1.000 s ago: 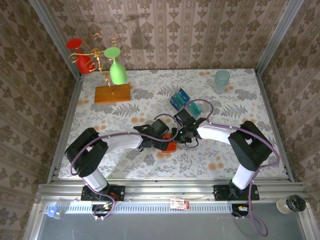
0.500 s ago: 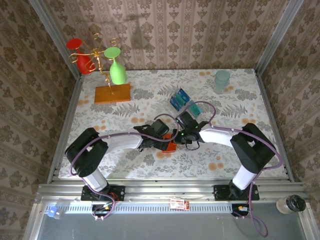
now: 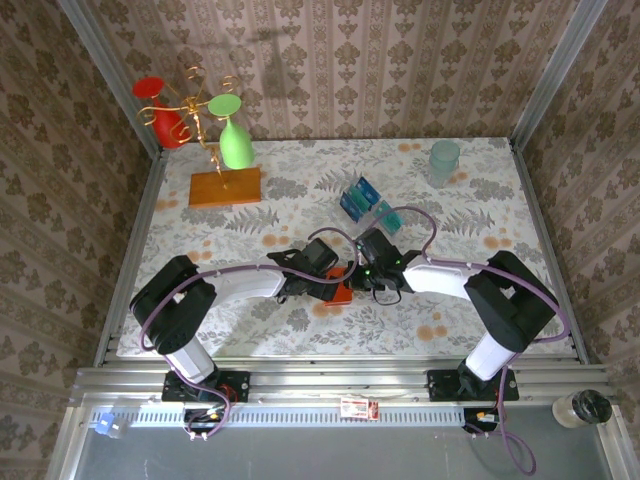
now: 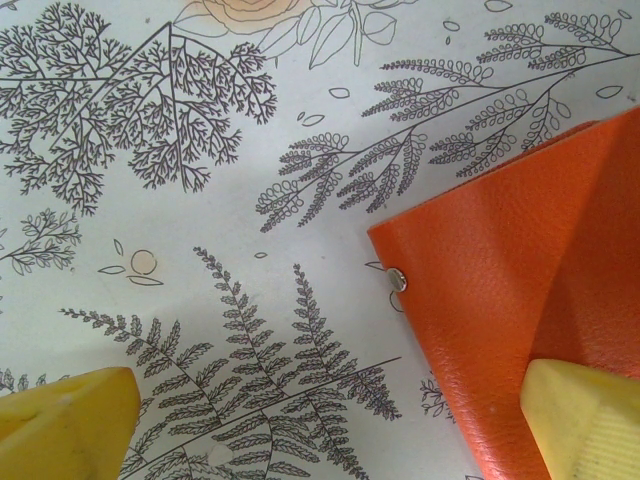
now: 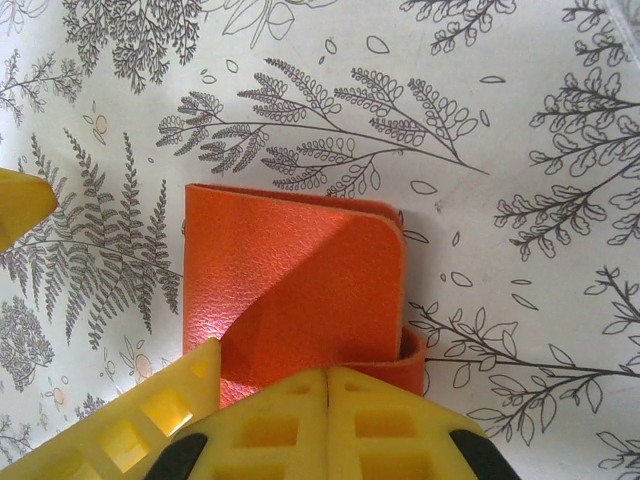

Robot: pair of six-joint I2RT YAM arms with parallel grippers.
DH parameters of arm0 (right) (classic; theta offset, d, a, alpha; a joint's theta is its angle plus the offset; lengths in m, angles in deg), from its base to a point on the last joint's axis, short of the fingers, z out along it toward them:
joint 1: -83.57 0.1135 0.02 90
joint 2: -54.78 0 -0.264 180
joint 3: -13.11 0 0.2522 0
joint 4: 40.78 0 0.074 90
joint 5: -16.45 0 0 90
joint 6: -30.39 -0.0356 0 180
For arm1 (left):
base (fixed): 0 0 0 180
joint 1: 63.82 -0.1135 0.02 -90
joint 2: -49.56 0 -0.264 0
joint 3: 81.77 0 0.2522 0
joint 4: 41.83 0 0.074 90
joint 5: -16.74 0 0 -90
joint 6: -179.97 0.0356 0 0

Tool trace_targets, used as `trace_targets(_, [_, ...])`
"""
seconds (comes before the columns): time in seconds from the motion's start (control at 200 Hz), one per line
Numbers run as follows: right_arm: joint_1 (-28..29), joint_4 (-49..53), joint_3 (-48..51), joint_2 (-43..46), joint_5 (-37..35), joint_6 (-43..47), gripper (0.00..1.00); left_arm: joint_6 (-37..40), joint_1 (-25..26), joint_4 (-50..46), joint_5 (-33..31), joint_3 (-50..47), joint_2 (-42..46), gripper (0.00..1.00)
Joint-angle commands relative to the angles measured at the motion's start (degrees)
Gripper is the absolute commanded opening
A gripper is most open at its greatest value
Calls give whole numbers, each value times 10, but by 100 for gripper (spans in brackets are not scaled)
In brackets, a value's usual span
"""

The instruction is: Put the credit cards into the card holder

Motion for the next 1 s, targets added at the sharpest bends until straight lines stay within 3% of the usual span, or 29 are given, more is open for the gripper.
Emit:
trace_targets(0.0, [11, 105, 51, -27, -28, -7, 0, -2, 5, -49, -4, -16, -24, 100])
trace_targets(0.665, [65, 111, 94, -43, -70, -38, 0, -8, 7, -48, 1, -14, -22, 100])
trace_targets(0.995, [64, 71, 92, -36, -41, -61, 0, -15, 8, -48, 5, -7, -23, 100])
